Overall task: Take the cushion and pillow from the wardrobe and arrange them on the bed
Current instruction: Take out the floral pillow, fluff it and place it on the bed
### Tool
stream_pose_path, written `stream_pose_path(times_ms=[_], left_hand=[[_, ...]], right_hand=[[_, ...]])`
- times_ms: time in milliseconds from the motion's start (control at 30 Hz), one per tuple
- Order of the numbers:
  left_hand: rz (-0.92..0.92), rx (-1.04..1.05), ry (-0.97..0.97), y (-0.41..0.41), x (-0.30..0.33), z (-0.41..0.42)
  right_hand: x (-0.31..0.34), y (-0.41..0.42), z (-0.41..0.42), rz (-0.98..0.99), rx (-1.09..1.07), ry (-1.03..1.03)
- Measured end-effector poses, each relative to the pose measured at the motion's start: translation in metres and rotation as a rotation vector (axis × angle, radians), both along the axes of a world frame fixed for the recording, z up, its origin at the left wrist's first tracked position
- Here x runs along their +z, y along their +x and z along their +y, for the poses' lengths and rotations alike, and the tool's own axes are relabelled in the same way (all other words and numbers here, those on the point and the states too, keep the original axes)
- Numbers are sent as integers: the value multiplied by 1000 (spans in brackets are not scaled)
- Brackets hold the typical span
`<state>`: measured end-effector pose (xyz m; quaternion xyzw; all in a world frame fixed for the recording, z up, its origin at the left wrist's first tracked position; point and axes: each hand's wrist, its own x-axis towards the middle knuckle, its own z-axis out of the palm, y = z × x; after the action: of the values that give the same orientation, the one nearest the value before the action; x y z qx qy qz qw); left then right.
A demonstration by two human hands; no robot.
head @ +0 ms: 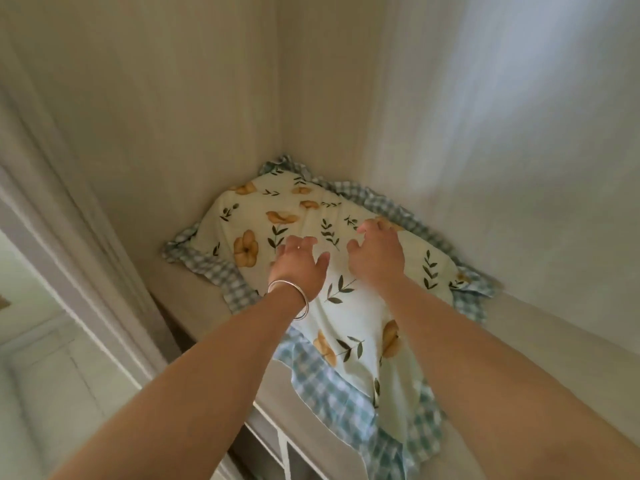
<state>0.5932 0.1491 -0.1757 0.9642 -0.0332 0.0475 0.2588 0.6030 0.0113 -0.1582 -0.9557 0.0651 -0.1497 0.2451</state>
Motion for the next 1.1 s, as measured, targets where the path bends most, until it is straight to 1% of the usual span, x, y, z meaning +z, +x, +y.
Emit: stream_pose_path(times_ms=[67,100,167,200,267,333,400,467,533,600,700,767,833,967,1100], left_hand=[[39,93,-66,27,-5,2],[79,138,-66,39,-9,4],[202,236,-81,62,-20,8],[271,302,-120,72,-24,10],[401,447,-271,90,-31,9],[493,596,-505,104,-37,3],[506,733,-688,114,-48,-2],[435,873,-858,122,-61,-4],[355,966,-988,129,-70,-2],[351,978,-1002,130,-74,0],[411,966,-886,128,-80,-1],[423,972,-808,124,-79,-4],[394,986,-777,123,-79,-6],[307,991,-919,126,-95,-3],[307,928,-979,125,-100,-3]], right_hand=[[1,34,-6,140,-16,-26],[0,49,-8,209,-11,-73],[-5,75,-13,301,0,-177],[-7,86,-15,338,-1,-188],[-11,106,-17,402,-20,-162],[-17,127,-18,484,-34,-133],[-25,150,-20,532,-22,-134],[-36,169,-23,544,-11,-184],[-46,182,-27,543,-14,-195],[-54,191,-32,539,-26,-149],[-63,205,-40,521,-42,-99],[-64,209,-42,500,-57,-108],[-64,212,-42,477,-67,-145],[-71,213,-37,402,-50,-215],[-74,202,-34,278,-55,-230]])
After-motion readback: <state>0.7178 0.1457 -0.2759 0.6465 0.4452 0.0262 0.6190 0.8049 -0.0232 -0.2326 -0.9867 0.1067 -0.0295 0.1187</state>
